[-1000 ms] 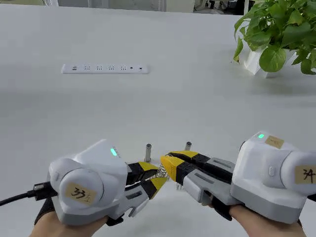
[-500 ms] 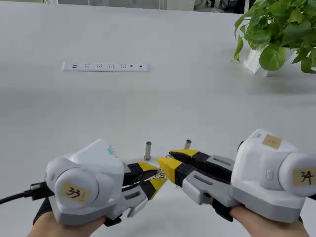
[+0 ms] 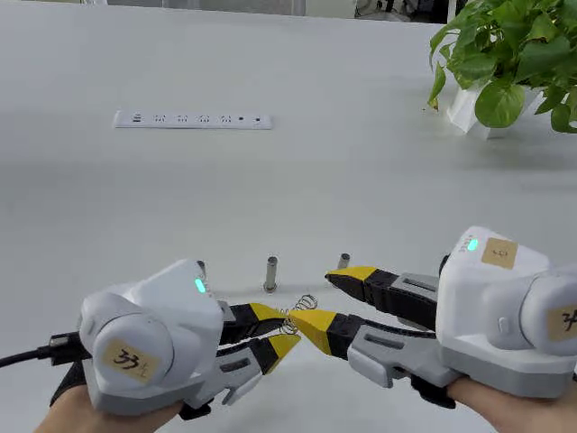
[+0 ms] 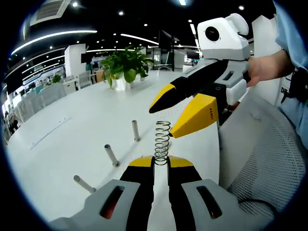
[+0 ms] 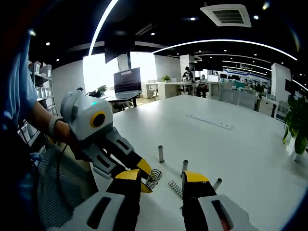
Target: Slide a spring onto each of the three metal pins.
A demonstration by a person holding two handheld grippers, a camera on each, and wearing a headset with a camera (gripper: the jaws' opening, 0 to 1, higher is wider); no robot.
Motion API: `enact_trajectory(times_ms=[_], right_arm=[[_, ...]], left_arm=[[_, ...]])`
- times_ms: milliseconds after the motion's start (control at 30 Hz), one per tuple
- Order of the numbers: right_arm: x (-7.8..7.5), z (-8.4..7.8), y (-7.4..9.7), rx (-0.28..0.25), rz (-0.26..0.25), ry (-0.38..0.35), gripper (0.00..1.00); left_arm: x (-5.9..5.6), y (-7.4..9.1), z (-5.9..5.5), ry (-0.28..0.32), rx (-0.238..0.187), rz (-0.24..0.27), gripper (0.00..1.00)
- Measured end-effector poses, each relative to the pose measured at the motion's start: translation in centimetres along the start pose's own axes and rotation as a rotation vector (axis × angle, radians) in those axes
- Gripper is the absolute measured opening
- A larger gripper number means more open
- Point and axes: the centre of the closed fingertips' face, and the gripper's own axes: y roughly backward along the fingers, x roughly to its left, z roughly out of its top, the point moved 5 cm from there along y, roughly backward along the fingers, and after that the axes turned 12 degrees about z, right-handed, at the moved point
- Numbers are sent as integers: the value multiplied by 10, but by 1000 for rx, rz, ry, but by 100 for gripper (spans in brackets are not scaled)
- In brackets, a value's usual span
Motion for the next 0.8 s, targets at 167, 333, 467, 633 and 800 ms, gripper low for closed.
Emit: enact_trajectory(times_ms=[167, 333, 467, 633, 800], right_arm=[[4, 1, 2, 84, 69, 108, 32], [8, 2, 3, 182, 148, 231, 26], [12, -1, 3, 285, 213, 314, 23], [14, -6, -2, 357, 271, 381, 21], [14, -12, -7, 423, 313, 422, 19]], left_arm=[[-3, 2, -2, -69, 18, -39, 6], [-7, 2, -4, -166, 44, -80, 6], [-10, 1, -6, -215, 60, -107, 6], [-14, 0, -5, -249, 61, -134, 6], [-17, 0, -4, -281, 62, -147, 6]])
